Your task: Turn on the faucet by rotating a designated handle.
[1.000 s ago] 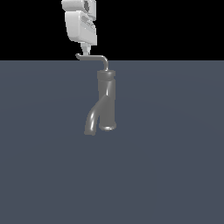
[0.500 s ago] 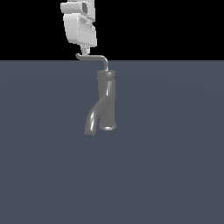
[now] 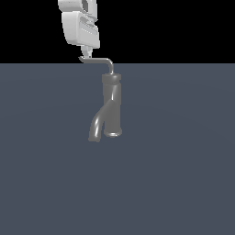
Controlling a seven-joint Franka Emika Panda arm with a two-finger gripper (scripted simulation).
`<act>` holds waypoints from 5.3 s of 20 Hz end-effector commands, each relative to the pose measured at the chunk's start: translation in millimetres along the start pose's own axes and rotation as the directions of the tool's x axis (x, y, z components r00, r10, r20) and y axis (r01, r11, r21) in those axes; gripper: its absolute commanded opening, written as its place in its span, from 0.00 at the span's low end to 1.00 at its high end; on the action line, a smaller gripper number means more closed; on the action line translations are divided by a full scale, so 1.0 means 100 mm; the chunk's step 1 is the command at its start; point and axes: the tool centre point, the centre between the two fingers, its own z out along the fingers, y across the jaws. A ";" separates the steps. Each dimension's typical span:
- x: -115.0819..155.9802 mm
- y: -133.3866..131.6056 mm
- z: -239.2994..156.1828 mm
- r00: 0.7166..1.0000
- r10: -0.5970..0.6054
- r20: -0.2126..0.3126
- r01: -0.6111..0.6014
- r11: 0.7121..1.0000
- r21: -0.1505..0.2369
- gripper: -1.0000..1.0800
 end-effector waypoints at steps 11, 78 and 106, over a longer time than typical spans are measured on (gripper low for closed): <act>-0.02 0.32 0.00 1.000 0.000 0.000 0.000 1.000 -0.002 0.00; 1.38 0.95 0.00 1.000 -0.021 0.000 0.021 1.000 0.000 0.00; 1.60 0.41 0.00 0.999 -0.039 0.004 0.039 0.999 -0.002 0.00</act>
